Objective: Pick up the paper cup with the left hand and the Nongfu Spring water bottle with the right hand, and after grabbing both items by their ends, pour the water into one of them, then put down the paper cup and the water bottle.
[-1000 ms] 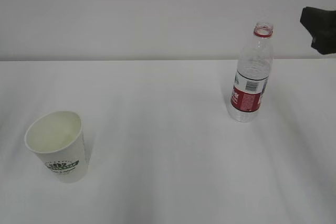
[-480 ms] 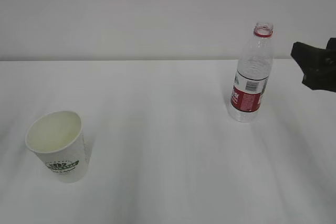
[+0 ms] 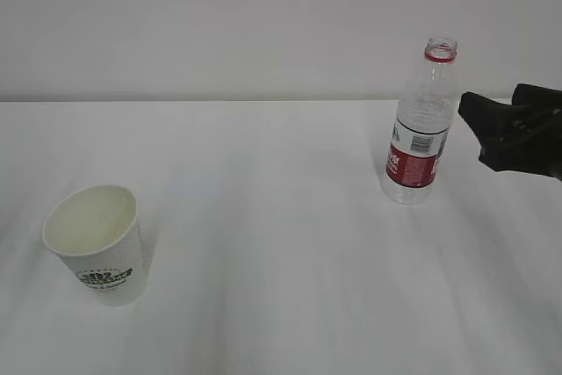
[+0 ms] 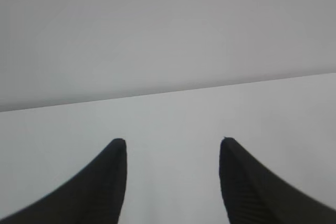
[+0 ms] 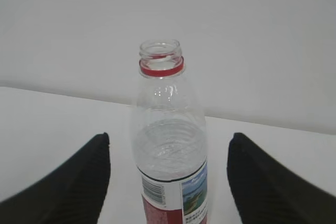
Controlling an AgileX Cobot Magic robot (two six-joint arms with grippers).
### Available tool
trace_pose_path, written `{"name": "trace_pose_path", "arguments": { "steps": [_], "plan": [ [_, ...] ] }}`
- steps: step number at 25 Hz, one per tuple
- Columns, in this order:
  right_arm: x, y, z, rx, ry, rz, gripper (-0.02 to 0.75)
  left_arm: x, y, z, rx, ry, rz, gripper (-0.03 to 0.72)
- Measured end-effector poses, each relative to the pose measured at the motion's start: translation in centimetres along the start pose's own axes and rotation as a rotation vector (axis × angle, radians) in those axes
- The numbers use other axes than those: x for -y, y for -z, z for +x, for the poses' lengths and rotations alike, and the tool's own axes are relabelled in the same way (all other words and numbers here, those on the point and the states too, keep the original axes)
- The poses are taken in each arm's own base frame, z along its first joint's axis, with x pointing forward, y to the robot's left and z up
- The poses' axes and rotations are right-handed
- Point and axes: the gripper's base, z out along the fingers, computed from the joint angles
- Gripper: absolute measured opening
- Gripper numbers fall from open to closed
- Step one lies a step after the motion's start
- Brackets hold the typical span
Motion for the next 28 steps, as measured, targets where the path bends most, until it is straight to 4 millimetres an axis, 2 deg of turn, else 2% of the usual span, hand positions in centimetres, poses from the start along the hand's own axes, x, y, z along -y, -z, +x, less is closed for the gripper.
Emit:
{"name": "trace_pose_path", "arguments": {
  "steps": [9,23,28],
  "plan": [
    [-0.1,-0.5,1.4,-0.008,-0.013,-0.018,0.528,0.0,0.9,2.6,0.021,0.043,-0.003,0.402],
    [-0.3,-1.1,5.1,-0.016,-0.052,-0.049,0.528,0.2,3.1,6.3,0.063,0.057,0.012,0.398],
    [-0.3,-1.6,7.1,-0.078,-0.048,-0.052,0.528,0.3,3.7,7.4,0.054,0.060,0.014,0.398]
  ]
}}
